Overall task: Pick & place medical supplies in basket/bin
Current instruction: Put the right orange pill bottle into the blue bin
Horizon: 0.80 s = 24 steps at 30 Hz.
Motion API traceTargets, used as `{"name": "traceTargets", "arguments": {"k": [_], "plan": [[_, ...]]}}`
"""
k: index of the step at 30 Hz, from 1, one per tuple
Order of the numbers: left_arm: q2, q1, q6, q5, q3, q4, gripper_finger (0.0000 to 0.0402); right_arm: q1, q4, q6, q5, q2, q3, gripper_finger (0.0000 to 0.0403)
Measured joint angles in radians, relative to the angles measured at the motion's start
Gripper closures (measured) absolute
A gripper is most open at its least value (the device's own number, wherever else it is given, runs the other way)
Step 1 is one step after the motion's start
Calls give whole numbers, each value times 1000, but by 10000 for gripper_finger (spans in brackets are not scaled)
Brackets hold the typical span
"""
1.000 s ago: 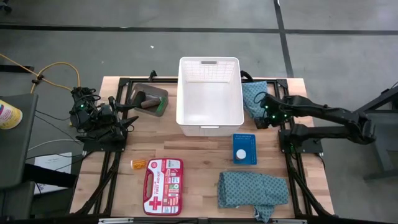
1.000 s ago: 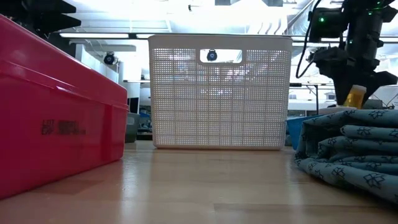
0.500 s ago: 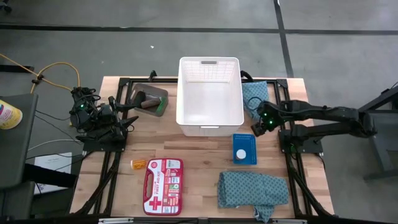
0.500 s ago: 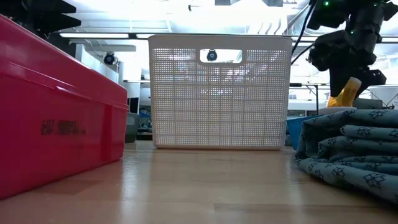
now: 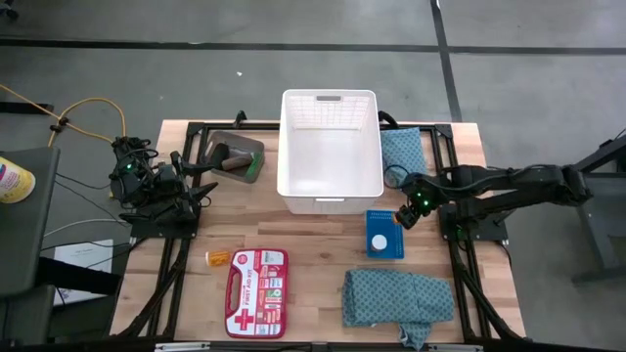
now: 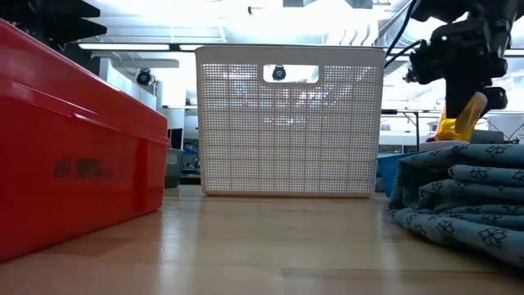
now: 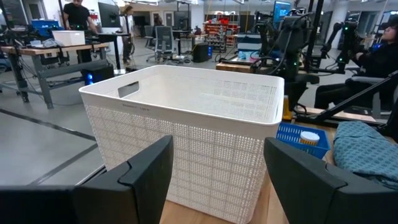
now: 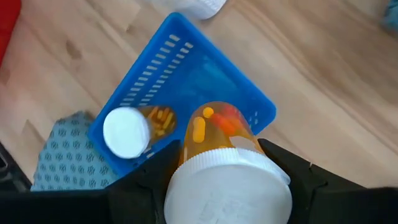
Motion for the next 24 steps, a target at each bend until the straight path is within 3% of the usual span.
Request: {"name": "traceTargets", "arguments": {"k": [13, 24], "plan": [[0, 0, 1, 0, 0, 0, 160, 165, 45, -7, 14, 0, 0, 217], [0, 0, -1, 0, 0, 0, 160, 248, 91, -138, 89, 78, 0, 217]]}}
